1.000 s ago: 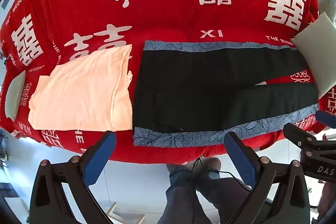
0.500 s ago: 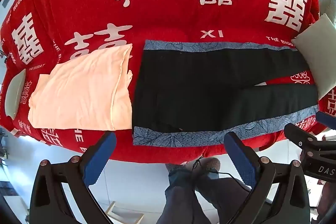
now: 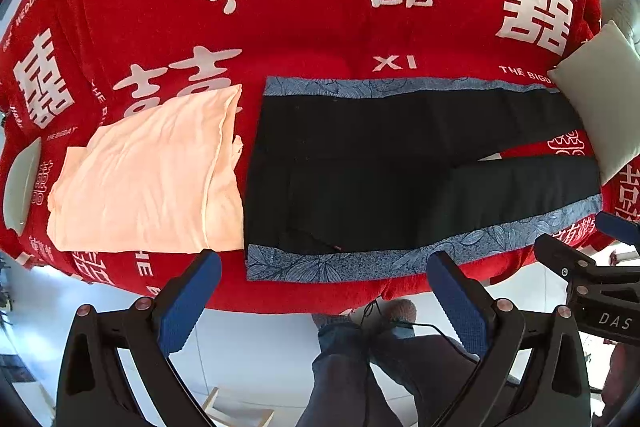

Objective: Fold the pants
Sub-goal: 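Move both grippers toward the black trousers' grey-trimmed edge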

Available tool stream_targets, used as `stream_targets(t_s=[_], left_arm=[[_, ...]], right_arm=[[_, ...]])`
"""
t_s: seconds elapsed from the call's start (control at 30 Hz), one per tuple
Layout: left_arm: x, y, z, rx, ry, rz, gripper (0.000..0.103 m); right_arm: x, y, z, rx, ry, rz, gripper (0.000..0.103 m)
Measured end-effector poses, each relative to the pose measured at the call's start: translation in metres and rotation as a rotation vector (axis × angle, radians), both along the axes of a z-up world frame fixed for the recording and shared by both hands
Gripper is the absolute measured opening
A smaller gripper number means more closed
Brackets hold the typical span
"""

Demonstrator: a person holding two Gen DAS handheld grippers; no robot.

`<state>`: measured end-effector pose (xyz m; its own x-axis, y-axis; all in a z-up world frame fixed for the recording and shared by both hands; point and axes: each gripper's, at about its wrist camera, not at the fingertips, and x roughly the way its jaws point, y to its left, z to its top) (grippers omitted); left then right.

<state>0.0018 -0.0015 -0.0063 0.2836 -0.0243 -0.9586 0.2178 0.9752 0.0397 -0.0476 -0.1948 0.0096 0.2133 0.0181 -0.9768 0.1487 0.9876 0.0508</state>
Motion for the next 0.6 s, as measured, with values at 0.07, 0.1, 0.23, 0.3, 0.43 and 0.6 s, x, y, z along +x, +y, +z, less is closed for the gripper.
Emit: stream_targets(t_s=[0.07, 0.1, 0.23, 0.3, 0.43, 0.6], left_arm=[[0.003, 0.003, -0.004, -0.009, 0.014, 0.000, 0.103], [0.006, 0.005, -0.007, -0.012, 0.020, 0.002, 0.103], [0.013, 0.013, -0.022, -0.009, 0.035, 0.001, 0.103], [0.016, 0.015, -0.030, 0.007, 0.034, -0.008, 0.103], [0.022, 0.018, -0.049, 0.016, 0.059, -0.032, 0.103], [0.024, 0.011, -0.072, 0.019, 0.089, -0.044, 0.103]], right_arm=[[0.001, 0.001, -0.003, -0.005, 0.008, -0.008, 0.103], [0.001, 0.001, -0.004, -0.009, 0.011, -0.012, 0.103], [0.003, 0.005, -0.015, -0.019, 0.028, -0.036, 0.103], [0.004, 0.005, -0.021, -0.021, 0.039, -0.046, 0.103], [0.007, 0.008, -0.038, -0.043, 0.061, -0.049, 0.103], [0.009, 0.001, -0.054, -0.041, 0.075, -0.055, 0.103]])
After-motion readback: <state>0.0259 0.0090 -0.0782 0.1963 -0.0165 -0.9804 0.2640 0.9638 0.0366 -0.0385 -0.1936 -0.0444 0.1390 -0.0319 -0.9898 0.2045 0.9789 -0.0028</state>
